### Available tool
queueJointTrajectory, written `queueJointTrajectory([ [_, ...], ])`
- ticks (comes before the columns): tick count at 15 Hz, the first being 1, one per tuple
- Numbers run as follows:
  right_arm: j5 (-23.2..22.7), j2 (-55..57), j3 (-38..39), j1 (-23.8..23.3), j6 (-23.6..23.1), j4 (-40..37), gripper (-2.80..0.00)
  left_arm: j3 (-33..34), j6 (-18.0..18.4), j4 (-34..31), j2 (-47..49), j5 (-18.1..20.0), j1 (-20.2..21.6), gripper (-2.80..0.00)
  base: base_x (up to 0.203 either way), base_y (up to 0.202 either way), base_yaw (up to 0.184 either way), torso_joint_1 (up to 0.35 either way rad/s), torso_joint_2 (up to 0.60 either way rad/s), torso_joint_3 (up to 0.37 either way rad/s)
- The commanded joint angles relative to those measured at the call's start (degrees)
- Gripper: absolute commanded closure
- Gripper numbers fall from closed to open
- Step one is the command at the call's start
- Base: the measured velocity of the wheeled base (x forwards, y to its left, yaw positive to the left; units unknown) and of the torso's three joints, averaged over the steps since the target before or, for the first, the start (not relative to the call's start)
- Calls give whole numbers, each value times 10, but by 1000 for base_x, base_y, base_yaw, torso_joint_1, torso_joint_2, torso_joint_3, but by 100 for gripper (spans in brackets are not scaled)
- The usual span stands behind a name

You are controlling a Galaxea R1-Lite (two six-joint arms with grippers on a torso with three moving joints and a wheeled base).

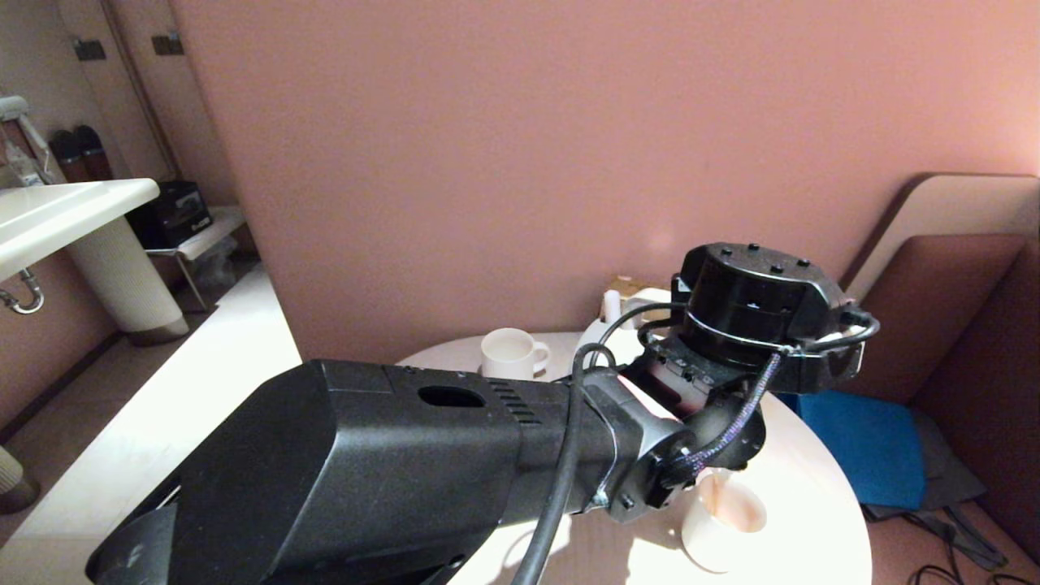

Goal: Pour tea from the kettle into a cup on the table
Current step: Pour water into the cup

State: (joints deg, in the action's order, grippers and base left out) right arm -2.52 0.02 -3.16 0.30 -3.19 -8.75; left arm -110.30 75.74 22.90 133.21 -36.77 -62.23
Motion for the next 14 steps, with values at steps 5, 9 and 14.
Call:
queueJointTrajectory([
  [5, 0, 0, 0, 0, -1, 0, 0, -1, 20, 23, 6, -1, 0, 0, 0, 0, 0, 0, 0, 0],
  [9, 0, 0, 0, 0, -1, 0, 0, -1, 25, 23, 4, -2, 0, 0, 0, 0, 0, 0, 0, 0],
  [14, 0, 0, 0, 0, -1, 0, 0, -3, 33, 23, 2, -2, 0, 0, 0, 0, 0, 0, 0, 0],
])
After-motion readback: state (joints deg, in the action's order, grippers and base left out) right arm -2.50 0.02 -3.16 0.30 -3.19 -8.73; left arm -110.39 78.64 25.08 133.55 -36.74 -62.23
